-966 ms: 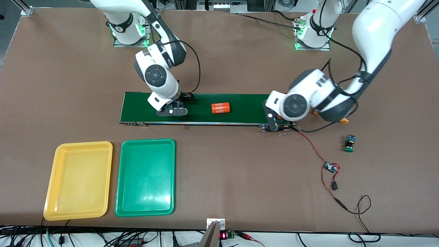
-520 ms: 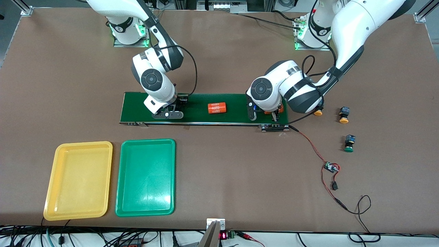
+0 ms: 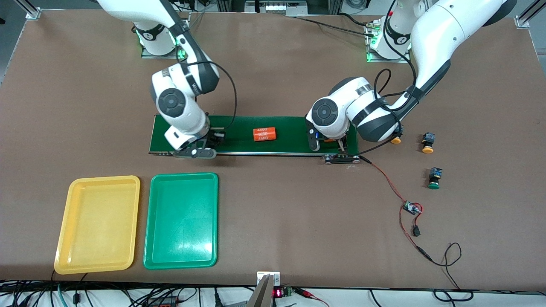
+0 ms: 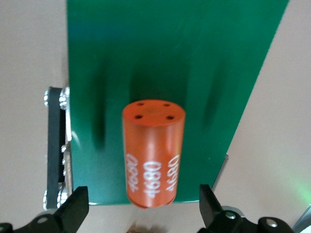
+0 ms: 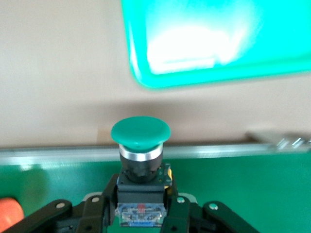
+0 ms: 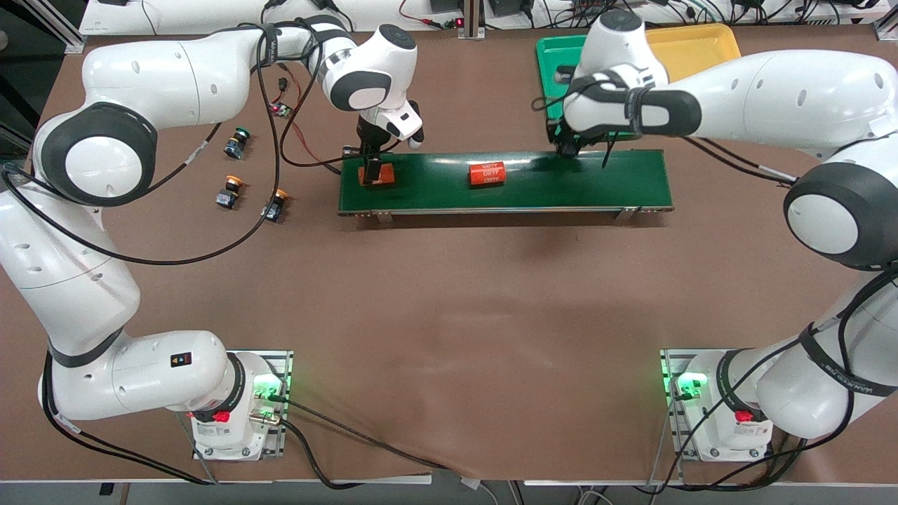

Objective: Sort buttons by color to trays
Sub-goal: 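Carry the green button to the green tray while the left gripper releases cylinder, then release the button in the green tray while the left gripper grasps green button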

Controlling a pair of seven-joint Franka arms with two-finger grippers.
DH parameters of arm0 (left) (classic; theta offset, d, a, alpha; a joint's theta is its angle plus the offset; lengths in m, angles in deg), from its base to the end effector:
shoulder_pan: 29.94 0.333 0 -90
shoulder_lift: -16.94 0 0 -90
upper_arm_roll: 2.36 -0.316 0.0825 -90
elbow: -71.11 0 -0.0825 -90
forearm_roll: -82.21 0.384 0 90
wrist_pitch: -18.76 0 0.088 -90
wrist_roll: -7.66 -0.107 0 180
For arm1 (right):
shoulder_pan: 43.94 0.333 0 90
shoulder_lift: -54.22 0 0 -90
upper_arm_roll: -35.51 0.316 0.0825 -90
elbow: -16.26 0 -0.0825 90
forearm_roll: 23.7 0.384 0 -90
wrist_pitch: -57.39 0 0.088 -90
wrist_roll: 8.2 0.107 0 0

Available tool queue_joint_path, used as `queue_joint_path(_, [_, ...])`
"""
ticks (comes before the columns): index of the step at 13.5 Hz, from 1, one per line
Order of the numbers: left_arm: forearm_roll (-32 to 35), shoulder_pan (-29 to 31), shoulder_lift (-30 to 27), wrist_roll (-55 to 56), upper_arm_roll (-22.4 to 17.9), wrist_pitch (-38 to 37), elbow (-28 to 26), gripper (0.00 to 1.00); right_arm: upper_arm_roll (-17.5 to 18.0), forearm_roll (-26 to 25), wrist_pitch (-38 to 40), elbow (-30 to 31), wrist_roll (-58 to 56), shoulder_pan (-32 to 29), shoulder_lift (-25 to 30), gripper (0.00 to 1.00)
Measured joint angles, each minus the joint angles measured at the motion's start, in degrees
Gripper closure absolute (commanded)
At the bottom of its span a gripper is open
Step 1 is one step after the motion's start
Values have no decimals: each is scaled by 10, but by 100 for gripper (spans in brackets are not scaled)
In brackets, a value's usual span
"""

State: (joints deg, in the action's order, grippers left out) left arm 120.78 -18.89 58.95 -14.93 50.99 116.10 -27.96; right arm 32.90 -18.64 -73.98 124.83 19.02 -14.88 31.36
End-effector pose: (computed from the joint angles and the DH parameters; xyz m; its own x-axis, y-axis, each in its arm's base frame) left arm 0.5221 -0.3220 0.2605 0.1527 -0.9178 -0.3665 -0.9628 -0.2218 0.1542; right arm 0.5618 0.2834 0.2931 0.9974 -0.0677 -0.0236 -0.0687 -0.9967 -0.0424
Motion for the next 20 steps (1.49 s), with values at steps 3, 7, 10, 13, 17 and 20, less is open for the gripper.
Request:
queue_joint_path(3, [0,9,-19,131,0,-43,19,0,-17,-14,24,-57,-48,-31,-11,90])
queue_joint_path(7, [-17,60,-29,299,0,-50,66,0,-51,-53,73,-143,-104,-56,-75,90])
queue_joint_path(10, [-17,81,-30,335,-14,-50,130,0,-56,-53,70,-187,-152,-84,-140,90])
queue_joint_path(13, [-19,83,-30,337,-40,-51,176,0,-57,-53,51,-244,-173,-106,-197,90])
queue_joint_path(17, [-87,100,-32,346,-126,-29,187,0,-56,-52,-10,-289,-185,-115,-255,89])
queue_joint_path(20, [-193,100,-34,341,-258,5,171,0,-54,-51,-41,-302,-190,-115,-287,0])
